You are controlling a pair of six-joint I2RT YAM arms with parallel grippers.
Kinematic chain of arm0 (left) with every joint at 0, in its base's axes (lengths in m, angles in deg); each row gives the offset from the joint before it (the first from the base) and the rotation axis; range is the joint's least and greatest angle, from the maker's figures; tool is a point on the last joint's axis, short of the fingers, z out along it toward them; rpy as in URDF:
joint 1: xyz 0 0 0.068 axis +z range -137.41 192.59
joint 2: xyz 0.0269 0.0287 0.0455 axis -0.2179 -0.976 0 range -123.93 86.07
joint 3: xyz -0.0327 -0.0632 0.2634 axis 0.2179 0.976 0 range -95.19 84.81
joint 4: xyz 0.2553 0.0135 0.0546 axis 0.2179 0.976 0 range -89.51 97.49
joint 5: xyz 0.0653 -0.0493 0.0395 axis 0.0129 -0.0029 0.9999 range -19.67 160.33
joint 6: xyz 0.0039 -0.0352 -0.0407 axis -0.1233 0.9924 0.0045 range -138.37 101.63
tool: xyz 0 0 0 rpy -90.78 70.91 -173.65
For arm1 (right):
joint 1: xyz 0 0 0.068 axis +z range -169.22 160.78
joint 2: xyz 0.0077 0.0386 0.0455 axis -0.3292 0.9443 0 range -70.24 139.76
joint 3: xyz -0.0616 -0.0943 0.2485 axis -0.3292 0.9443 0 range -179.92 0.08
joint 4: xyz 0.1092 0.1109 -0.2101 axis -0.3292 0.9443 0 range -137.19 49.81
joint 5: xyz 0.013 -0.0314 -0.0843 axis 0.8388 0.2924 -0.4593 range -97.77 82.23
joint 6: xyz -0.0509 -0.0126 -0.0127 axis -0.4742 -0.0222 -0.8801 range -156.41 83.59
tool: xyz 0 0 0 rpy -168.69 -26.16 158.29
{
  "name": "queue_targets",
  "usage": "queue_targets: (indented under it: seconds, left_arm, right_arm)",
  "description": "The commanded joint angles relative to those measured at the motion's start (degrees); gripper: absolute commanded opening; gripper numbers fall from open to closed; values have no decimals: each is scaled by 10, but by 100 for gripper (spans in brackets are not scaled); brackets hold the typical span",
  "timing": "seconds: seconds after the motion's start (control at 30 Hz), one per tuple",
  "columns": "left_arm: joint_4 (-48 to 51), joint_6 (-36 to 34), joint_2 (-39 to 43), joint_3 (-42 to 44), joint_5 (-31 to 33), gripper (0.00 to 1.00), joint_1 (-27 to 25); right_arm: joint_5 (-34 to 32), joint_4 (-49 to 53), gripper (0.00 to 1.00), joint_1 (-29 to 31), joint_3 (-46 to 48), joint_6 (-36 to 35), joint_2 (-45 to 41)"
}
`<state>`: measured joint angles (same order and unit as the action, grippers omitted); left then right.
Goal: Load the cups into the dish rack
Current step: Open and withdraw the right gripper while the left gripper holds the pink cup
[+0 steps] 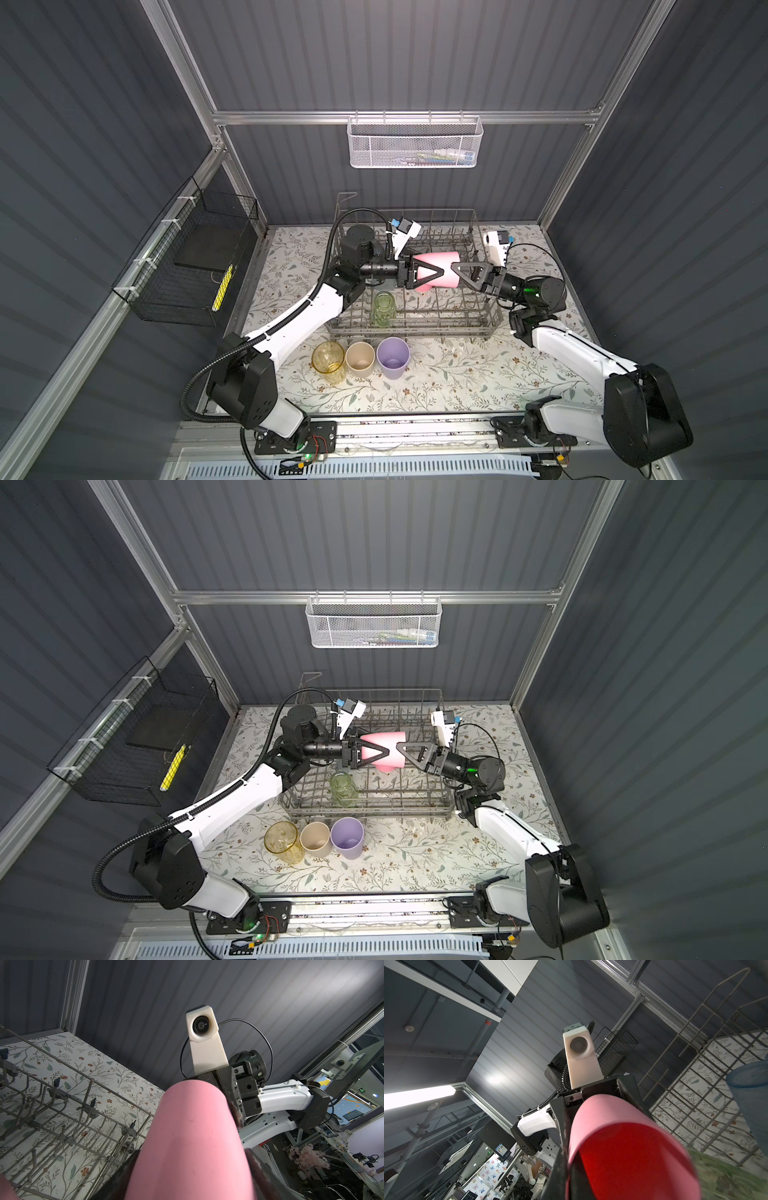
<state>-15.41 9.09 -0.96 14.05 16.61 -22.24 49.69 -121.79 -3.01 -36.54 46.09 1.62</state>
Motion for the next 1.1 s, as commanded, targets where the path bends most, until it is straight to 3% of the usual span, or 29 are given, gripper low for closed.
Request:
queue_targets:
  seconds: [0.0,0.2,0.37,0.5,0.6,0.73,0.83,0.93,1.07]
  left_arm:
    - [-14,-6,14,1,-3,65,0]
    - [-9,-11,25,1,6,65,1]
    - [6,-23,40,0,13,65,1]
    - [28,-37,51,-4,20,65,2]
    - [56,-56,59,-10,27,65,2]
    - [115,-91,66,-25,49,65,1]
    - [183,-129,65,-44,85,65,1]
    - [238,-158,58,-60,119,65,1]
    - [303,-191,44,-77,176,65,-1]
  right_arm:
    - [12,-26,6,-1,-3,13,0]
    - [18,-12,12,-20,3,12,-14]
    - [25,59,15,-42,12,-25,-51]
    - [30,182,17,-65,15,-94,-110]
    - [18,355,18,-88,3,-187,-161]
    - [-79,702,18,-103,-60,-394,-230]
    - [-201,868,18,-105,-107,-496,-254]
    - [-283,938,18,-110,-123,-533,-264]
    - [-317,955,18,-114,-117,-539,-268]
